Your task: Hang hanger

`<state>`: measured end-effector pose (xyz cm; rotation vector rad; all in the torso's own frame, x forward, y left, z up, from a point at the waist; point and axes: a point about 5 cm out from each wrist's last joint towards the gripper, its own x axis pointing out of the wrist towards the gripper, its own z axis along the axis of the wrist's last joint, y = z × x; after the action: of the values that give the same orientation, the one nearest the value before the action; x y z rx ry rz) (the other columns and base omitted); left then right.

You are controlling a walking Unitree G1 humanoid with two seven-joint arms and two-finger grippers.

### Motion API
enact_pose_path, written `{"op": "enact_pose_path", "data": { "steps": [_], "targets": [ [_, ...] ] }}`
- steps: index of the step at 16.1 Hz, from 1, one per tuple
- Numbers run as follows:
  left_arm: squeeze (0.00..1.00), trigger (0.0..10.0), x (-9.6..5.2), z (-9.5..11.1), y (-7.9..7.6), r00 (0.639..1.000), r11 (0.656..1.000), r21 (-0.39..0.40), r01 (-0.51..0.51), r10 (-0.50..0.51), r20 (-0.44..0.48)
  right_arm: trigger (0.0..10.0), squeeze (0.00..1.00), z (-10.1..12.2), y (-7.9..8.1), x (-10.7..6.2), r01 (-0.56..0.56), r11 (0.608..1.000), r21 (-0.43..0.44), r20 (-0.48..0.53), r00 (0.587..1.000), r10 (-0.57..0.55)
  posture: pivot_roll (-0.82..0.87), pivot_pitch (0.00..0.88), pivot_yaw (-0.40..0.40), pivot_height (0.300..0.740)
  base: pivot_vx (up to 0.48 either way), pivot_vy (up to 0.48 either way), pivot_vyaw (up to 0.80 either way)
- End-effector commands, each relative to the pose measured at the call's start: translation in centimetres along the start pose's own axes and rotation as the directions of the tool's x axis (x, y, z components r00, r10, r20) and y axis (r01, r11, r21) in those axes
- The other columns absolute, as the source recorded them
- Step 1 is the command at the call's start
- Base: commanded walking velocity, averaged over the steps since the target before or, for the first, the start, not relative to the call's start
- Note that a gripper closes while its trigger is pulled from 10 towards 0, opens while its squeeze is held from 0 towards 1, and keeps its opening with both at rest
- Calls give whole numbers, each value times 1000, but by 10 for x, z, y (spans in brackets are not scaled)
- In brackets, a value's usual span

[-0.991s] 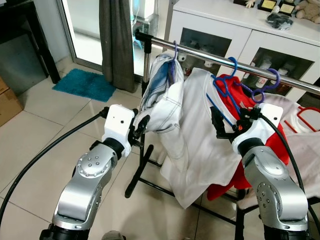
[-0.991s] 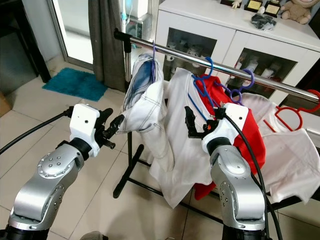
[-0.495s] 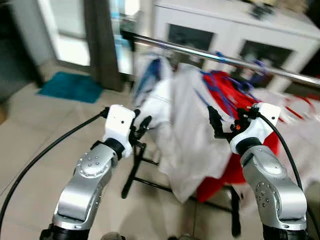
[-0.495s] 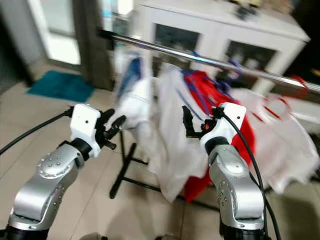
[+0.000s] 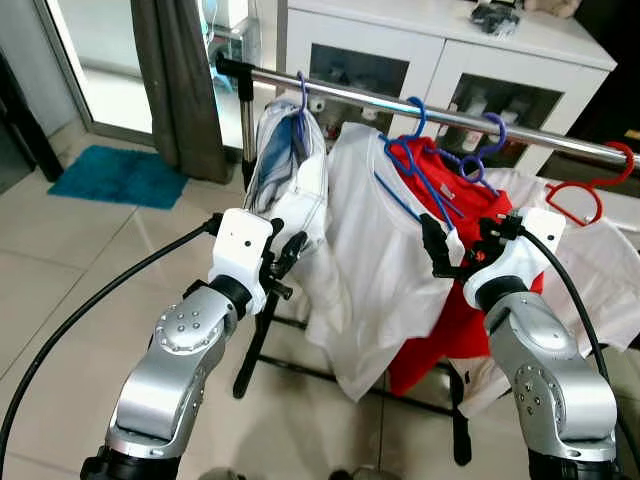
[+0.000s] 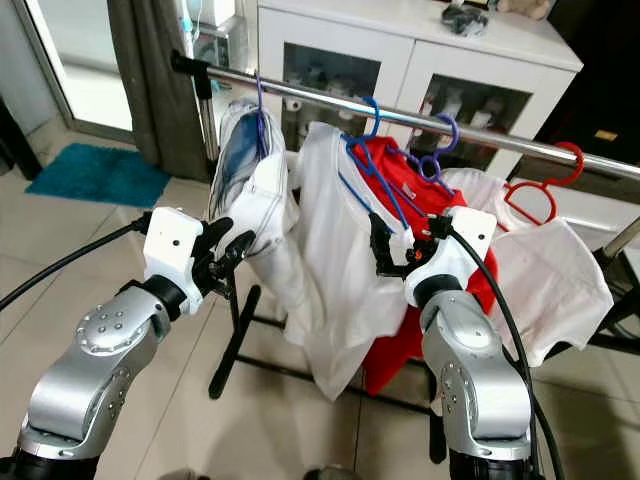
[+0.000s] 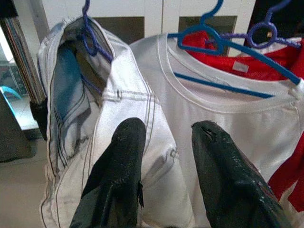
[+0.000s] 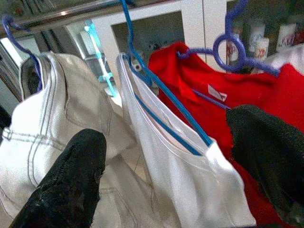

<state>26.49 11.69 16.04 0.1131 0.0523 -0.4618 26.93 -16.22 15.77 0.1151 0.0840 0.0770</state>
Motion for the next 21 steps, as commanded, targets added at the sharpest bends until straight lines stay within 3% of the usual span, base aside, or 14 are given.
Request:
{"op": "enact_pose_path", "data": {
  "steps": [1, 4, 9, 15, 16, 21],
  "targets": [
    [0, 10000, 1, 0, 1, 1000, 1000, -4, -13, 13, -5, 10000, 1000, 2, -6, -1, 17, 1000, -13, 6, 1000, -17, 26, 37, -107, 740, 281, 0, 0],
    [0, 10000, -2, -7, 9, 999, 999, 0, -37, 37, -27, 10000, 1000, -4, -7, 2, 34, 999, 0, -31, 999, -34, 29, 9, -83, 740, 323, 0, -267],
    [0, 10000, -4, -8, 19, 998, 998, 15, -60, 61, -33, 10000, 1000, -7, -13, -1, 66, 998, -11, -7, 998, -67, 37, 0, -47, 740, 338, 0, -160],
    [0, 10000, -3, -4, 17, 999, 999, 24, -45, 45, -5, 10000, 1000, 5, -13, 0, -30, 999, -37, 63, 997, 32, 40, 0, -50, 740, 343, 0, 465],
    [0, 10000, -3, -1, 17, 997, 998, -11, -67, 68, 30, 10000, 1000, 7, -16, 0, -56, 997, -49, 63, 996, 59, 39, 0, -53, 740, 0, 0, 0],
    [0, 10000, -5, -4, 16, 997, 996, 27, -82, 82, 10, 10000, 1000, 9, -26, 0, -95, 993, -74, 58, 993, 99, 41, 0, -62, 740, 0, 0, 0]
  ]
}}
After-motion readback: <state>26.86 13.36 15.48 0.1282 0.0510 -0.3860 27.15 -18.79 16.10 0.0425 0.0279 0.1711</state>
